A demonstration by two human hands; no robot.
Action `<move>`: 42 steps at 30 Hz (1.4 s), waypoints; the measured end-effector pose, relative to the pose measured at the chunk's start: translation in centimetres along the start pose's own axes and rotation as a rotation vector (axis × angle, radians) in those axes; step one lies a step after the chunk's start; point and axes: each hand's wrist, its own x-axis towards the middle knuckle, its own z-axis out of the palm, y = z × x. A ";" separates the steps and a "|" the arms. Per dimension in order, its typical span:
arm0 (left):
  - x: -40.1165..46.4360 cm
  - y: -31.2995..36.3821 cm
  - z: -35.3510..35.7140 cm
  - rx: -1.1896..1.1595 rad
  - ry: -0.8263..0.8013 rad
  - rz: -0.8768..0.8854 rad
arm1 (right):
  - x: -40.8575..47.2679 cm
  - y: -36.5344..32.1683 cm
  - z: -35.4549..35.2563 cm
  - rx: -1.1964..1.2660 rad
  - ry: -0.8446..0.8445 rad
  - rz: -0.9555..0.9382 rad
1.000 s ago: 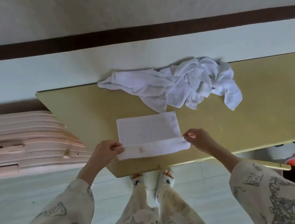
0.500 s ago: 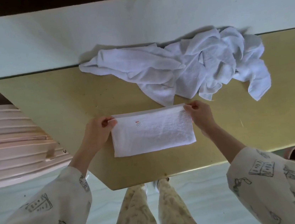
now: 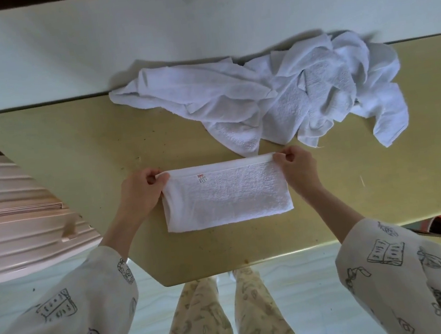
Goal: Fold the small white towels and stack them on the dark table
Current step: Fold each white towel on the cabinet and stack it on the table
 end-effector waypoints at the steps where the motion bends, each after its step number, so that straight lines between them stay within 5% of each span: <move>1: 0.0 0.0 0.0 -0.003 -0.001 -0.002 | 0.0 0.0 0.0 0.002 0.002 -0.004; 22: -0.1 -0.1 0.1 -0.120 0.055 -0.020 | -0.3 -0.3 0.2 -0.102 -0.002 -0.064; 32: -0.7 -0.3 0.5 -0.099 0.204 0.019 | -0.8 -0.6 0.1 -0.021 0.037 -0.035; 37: -4.8 0.4 2.5 0.258 0.411 0.399 | -4.5 0.1 0.9 -0.199 0.238 -0.446; 42: -7.4 0.3 8.2 0.424 0.265 0.653 | -7.9 2.2 6.0 -0.413 0.043 -0.867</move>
